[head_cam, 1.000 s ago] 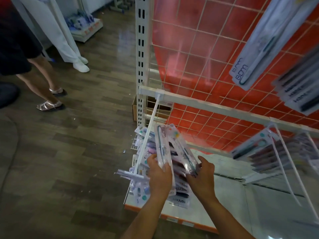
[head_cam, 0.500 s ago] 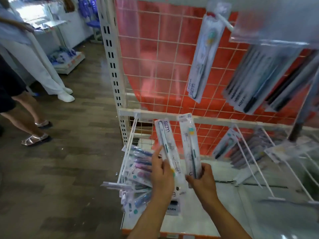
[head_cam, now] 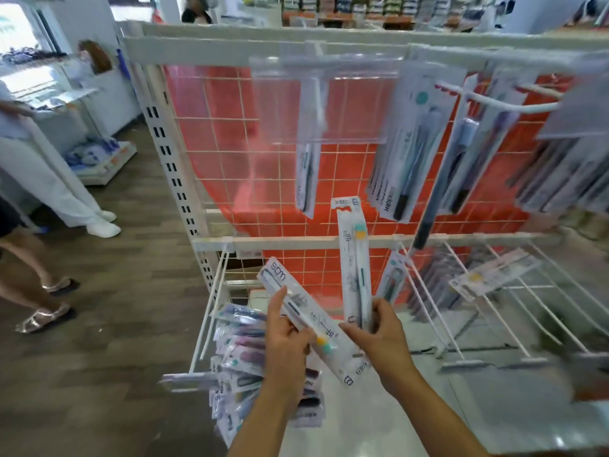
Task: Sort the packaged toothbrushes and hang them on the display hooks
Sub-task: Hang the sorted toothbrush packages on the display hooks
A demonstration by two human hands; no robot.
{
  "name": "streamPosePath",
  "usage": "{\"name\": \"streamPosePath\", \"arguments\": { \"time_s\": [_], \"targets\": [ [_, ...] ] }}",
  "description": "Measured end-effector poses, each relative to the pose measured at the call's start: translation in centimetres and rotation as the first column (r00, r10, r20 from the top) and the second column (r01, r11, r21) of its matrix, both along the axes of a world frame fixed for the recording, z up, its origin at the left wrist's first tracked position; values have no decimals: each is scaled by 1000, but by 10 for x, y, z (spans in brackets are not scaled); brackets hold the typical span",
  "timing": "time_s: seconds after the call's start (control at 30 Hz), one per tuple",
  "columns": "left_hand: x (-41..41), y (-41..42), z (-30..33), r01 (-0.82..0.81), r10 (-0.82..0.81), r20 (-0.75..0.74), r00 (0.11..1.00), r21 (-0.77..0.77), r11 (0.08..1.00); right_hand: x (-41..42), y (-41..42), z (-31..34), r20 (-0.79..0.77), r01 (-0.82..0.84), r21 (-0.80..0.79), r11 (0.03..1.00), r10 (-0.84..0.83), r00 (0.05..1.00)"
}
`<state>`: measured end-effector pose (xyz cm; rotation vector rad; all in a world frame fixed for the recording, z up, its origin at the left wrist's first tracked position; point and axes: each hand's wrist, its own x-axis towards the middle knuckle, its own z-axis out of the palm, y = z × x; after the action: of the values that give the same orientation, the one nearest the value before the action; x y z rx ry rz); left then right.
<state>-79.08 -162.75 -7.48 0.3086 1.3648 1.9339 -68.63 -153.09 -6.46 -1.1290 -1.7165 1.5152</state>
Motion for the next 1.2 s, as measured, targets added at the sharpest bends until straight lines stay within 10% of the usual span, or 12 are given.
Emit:
{"name": "streamPosePath", "arguments": {
  "time_s": [0.43,1.03,1.2],
  "targets": [
    [24,25,23,139,-138,71,988,-3,990,14,13,35,-156,-210,-115,971,191,969],
    [39,35,54,11,-20,-198,980,-48,999,9,11,76,-273,-256,-2,967,245,930],
    [38,31,71,-141,97,-512,854,-48,989,13,14,90,-358,-241,63,968,248,900]
  ]
}}
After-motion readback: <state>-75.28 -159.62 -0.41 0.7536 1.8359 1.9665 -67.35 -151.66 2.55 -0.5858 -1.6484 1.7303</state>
